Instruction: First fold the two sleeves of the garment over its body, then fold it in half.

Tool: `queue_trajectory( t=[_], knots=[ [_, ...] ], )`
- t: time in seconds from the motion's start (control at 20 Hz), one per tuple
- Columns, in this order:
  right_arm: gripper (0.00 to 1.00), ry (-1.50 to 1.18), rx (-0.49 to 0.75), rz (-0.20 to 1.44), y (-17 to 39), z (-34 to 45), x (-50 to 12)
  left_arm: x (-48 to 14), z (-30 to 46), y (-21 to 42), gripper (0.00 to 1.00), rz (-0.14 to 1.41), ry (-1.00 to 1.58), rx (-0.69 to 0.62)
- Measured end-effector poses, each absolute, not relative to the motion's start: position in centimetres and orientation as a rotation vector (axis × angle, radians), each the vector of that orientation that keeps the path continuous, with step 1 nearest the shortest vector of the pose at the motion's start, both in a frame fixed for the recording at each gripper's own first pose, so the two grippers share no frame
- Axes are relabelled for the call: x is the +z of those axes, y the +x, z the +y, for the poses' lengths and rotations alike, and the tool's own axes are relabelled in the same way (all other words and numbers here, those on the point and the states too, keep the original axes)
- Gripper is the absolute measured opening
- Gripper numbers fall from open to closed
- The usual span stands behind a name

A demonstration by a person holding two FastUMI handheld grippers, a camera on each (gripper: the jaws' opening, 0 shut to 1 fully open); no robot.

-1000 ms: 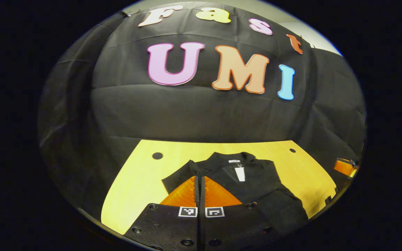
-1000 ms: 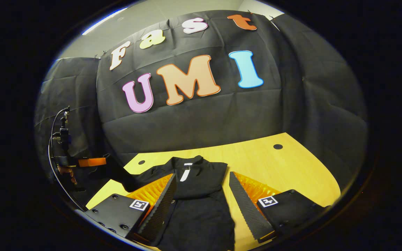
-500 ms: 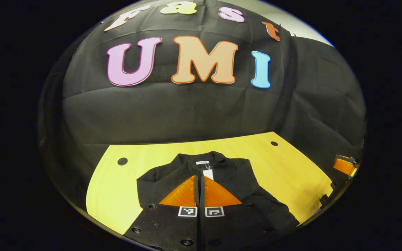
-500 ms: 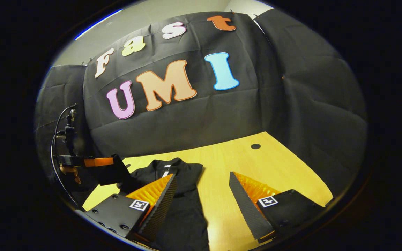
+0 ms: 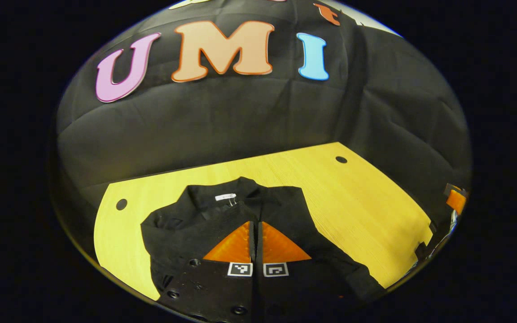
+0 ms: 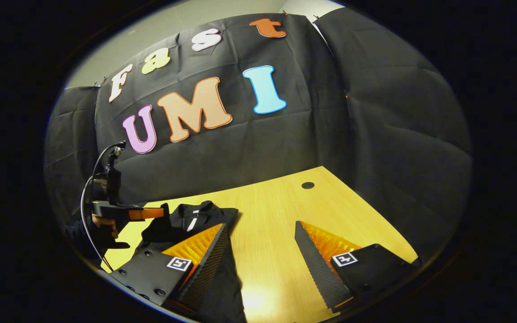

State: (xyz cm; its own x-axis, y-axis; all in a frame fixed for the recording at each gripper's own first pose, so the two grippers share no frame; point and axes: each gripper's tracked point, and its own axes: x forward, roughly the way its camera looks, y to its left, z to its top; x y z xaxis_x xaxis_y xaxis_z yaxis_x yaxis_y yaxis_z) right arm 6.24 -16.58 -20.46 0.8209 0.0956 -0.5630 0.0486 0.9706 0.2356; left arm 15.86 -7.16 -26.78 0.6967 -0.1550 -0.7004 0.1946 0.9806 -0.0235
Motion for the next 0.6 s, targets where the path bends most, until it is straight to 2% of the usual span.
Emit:
queue_trajectory(
  t=[0.2, 0.3, 0.35, 0.45, 0.55, 0.6],
  knots=[
    [0.98, 0.252, 0.020, 0.621, 6.6, -17.5, -20.7, -29.1, -8.5, 16.6, 0.00, 0.817, 0.091, -0.191],
    [0.98, 0.251, 0.027, 0.625, 7.0, -17.6, -21.1, -28.4, -9.5, 16.9, 0.00, 0.791, 0.092, -0.207],
    [0.98, 0.249, 0.031, 0.626, 7.2, -17.6, -21.4, -27.3, -11.6, 17.3, 0.19, 0.745, 0.032, -0.269],
    [0.98, 0.248, 0.049, 0.630, 7.4, -17.5, -21.6, -24.0, -13.7, 18.4, 0.56, 0.600, -0.056, -0.310],
    [0.98, 0.249, 0.074, 0.630, 7.7, -17.4, -21.7, -21.1, -12.1, 18.8, 0.94, 0.504, -0.041, -0.252],
    [0.98, 0.252, 0.091, 0.631, 7.9, -17.2, -21.7, -20.0, -10.9, 18.7, 0.92, 0.478, -0.025, -0.213]
  ],
)
